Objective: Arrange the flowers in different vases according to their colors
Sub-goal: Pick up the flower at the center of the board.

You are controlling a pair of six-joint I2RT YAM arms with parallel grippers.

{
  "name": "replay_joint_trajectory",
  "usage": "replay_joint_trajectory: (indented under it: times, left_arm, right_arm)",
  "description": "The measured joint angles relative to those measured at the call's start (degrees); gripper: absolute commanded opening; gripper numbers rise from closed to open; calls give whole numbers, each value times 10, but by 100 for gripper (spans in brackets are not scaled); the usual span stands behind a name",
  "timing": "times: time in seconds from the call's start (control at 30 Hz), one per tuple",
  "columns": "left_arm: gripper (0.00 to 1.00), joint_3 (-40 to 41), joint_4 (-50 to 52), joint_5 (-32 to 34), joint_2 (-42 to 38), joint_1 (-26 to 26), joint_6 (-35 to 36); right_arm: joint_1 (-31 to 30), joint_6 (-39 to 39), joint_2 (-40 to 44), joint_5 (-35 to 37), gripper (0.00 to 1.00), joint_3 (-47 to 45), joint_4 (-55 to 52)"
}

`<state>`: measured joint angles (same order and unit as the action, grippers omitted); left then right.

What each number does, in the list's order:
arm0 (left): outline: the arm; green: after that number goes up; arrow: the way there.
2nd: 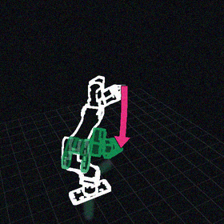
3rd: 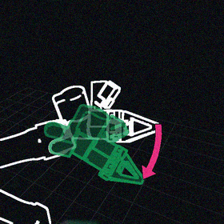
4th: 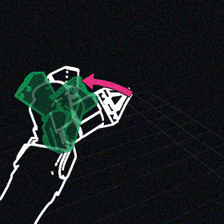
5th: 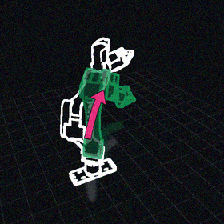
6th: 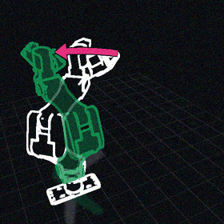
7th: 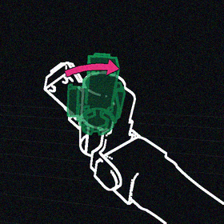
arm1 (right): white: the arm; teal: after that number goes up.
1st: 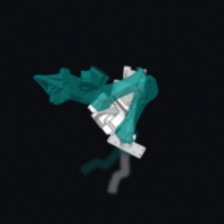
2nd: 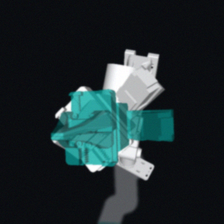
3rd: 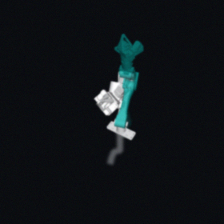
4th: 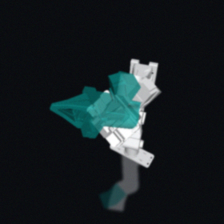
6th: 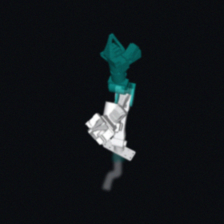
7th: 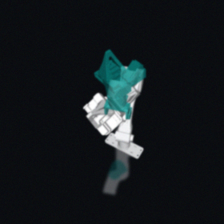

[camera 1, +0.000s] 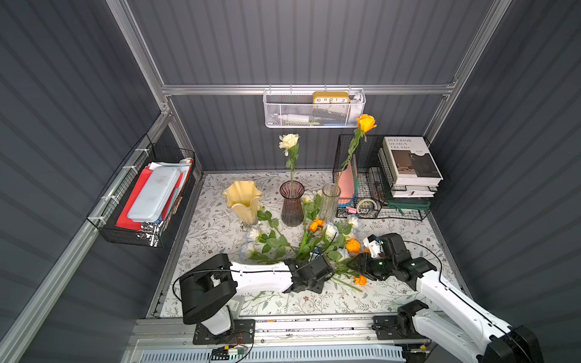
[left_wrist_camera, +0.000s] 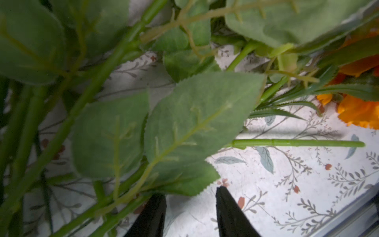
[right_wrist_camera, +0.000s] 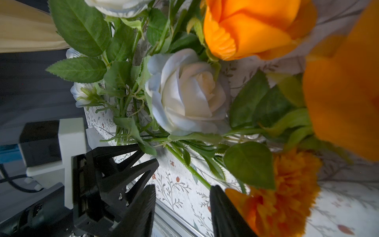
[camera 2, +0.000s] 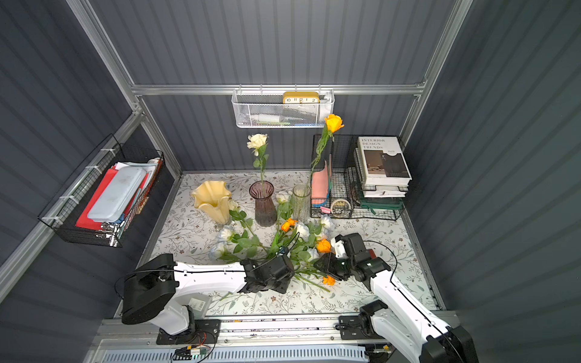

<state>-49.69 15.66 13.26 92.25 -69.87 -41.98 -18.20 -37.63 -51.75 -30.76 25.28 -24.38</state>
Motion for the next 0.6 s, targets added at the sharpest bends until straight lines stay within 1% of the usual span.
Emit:
replay_joint_trajectory:
  times: [0.2, 0.3, 0.47, 0.6]
  left_arm:
    - [50, 0, -4, 10, -71, -15, -1]
    - [49, -1, -7, 14, -83, -19, -2]
    - [47, -5, -5, 17, -31, -19, -13]
    - [48, -5, 5, 19, 10, -19, -29]
  right_arm:
    - [0, 0, 0, -3, 48, -10, 2]
    - [0, 0, 0, -4, 48, -11, 3]
    - [0, 0, 0, -6, 48, -12, 4]
    - [0, 0, 3, -8, 48, -12, 4]
